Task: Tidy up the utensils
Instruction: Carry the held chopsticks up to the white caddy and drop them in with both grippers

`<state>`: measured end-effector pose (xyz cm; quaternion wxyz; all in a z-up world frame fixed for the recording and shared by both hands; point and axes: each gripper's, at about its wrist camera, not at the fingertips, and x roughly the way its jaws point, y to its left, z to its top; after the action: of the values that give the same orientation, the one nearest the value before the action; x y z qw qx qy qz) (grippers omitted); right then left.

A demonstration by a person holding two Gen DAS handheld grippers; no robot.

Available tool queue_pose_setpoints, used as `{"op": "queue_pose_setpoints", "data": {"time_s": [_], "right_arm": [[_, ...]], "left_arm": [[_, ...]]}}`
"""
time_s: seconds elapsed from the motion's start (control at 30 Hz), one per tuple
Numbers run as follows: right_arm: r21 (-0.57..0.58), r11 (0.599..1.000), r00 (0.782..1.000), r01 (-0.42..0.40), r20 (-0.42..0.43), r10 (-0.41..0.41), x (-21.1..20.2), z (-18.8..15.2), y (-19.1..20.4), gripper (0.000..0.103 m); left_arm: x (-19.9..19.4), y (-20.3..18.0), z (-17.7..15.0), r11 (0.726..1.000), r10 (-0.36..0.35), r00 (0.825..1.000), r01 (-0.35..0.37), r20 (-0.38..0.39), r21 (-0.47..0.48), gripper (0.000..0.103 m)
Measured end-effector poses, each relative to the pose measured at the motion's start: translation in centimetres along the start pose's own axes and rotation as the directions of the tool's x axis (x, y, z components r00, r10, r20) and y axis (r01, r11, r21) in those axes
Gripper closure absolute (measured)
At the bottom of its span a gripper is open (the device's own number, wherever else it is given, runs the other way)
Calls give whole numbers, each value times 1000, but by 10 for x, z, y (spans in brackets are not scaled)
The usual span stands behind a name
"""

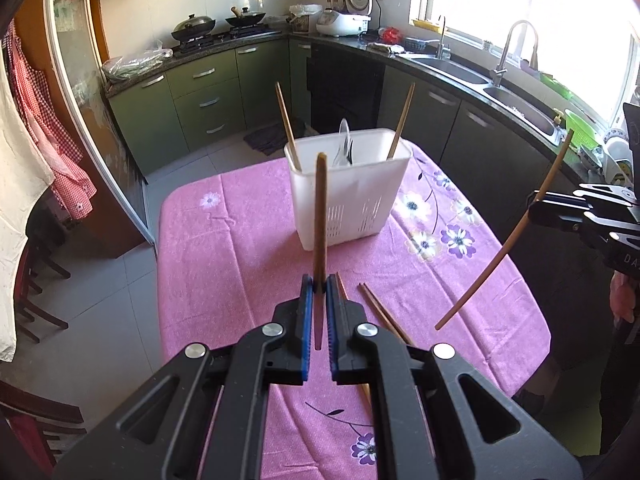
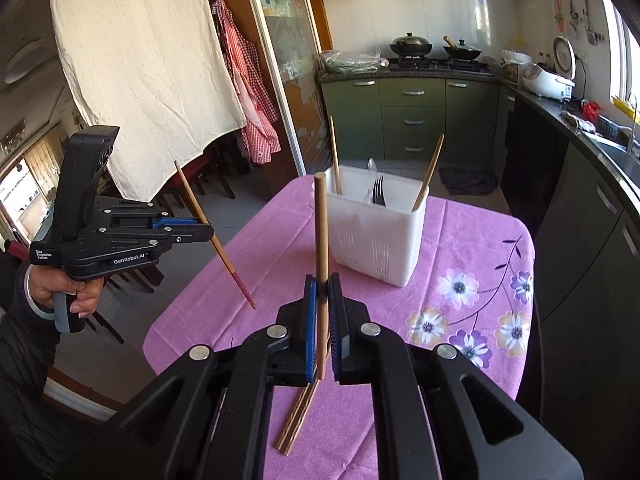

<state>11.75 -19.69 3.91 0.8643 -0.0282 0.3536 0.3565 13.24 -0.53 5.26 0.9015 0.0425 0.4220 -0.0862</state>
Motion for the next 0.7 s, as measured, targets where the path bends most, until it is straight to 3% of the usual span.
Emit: {"op": "queue_pose_setpoints", "data": {"time_s": [0.13, 0.37, 0.5, 0.7], "right_arm": [[7, 1000, 998, 7, 63, -7, -22, 41, -7, 96], [18, 1000, 984, 26, 174, -28, -50, 106, -19, 96], [30, 999, 977, 36, 211, -42, -53, 135, -28, 96], [64, 996, 971, 64, 228, -77, -39, 163, -47, 96]], "left_arm": [[-26, -5, 39, 1000, -8, 994, 8, 107, 5, 97], [-47, -18, 101, 1000, -9, 961, 4, 275, 20, 97], [-23, -16, 123, 1000, 4, 959, -3, 282, -2, 97], [34, -4, 134, 999, 20, 975, -10, 221, -48, 97]]}}
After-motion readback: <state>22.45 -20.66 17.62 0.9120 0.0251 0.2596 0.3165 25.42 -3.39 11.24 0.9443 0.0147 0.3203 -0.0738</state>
